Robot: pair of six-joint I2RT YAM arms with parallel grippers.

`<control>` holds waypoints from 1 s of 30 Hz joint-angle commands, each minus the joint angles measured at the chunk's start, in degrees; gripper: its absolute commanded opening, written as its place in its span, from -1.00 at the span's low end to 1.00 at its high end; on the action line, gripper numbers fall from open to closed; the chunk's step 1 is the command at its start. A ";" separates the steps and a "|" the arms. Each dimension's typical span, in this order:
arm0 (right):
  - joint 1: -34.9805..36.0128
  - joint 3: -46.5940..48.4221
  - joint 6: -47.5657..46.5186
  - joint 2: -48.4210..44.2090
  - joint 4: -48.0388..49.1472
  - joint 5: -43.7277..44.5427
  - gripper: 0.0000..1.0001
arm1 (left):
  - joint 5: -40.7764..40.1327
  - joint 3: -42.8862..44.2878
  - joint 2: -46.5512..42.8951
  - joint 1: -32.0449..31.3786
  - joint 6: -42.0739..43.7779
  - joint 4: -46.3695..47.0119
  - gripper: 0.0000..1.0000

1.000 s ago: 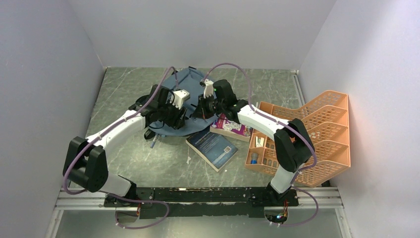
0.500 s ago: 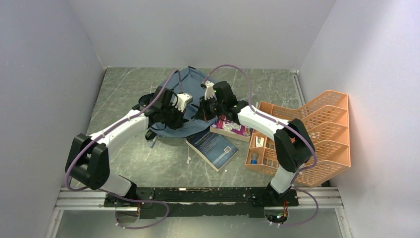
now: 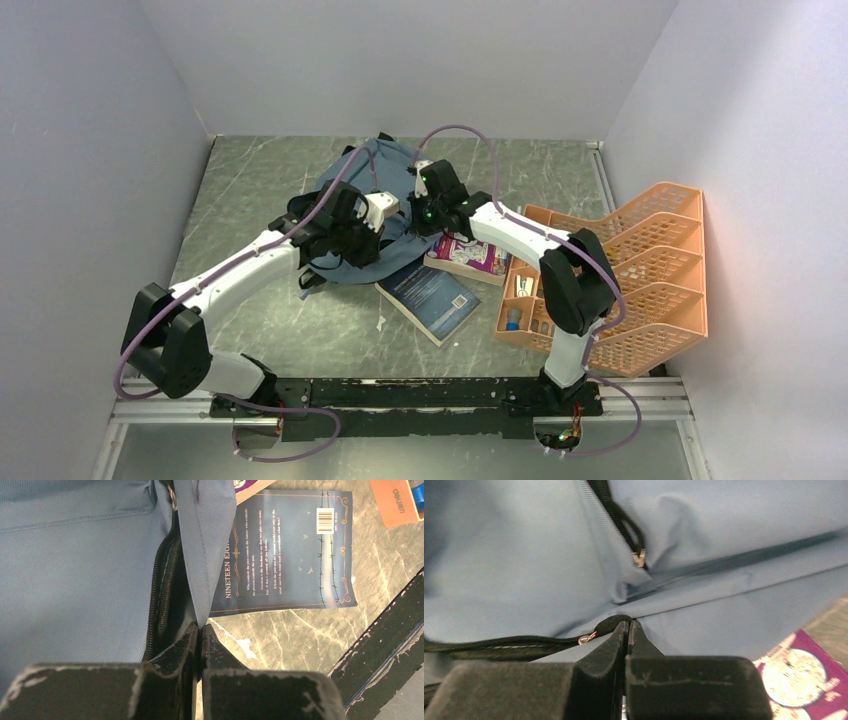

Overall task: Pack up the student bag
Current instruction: Unzip the student bag at the center of the board.

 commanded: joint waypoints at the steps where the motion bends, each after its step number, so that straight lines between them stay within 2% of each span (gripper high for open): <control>1: -0.91 2.60 -1.71 1.26 -2.67 11.72 -1.00 | -0.59 -1.06 -2.02 -0.71 -0.84 -2.76 -0.90; 13: -2.05 4.67 -0.10 1.79 -3.14 22.50 -1.00 | -2.32 -2.69 -3.29 -0.73 -1.36 -2.50 -0.90; 15: -2.18 4.78 -0.21 1.75 -3.28 22.22 -1.00 | -2.50 -2.92 -3.47 -0.73 -1.53 -2.28 -0.90; 19: -2.21 1.50 -1.87 -0.82 0.01 15.22 -1.00 | -2.98 -3.50 -3.63 -0.73 -2.99 -1.30 -0.88; 21: -2.22 -0.67 -2.04 -2.46 1.85 10.78 -1.00 | -3.57 -3.72 -3.81 -0.76 -5.12 -0.63 -0.75; 26: -2.21 -5.35 -1.29 -5.40 4.58 1.84 -0.99 | -6.18 -4.34 -6.73 -0.67 -10.21 1.86 -0.11; 30: -2.21 -8.57 -0.47 -6.48 4.97 -0.81 -0.95 | -12.73 -4.51 -11.28 -0.28 -16.36 4.21 0.17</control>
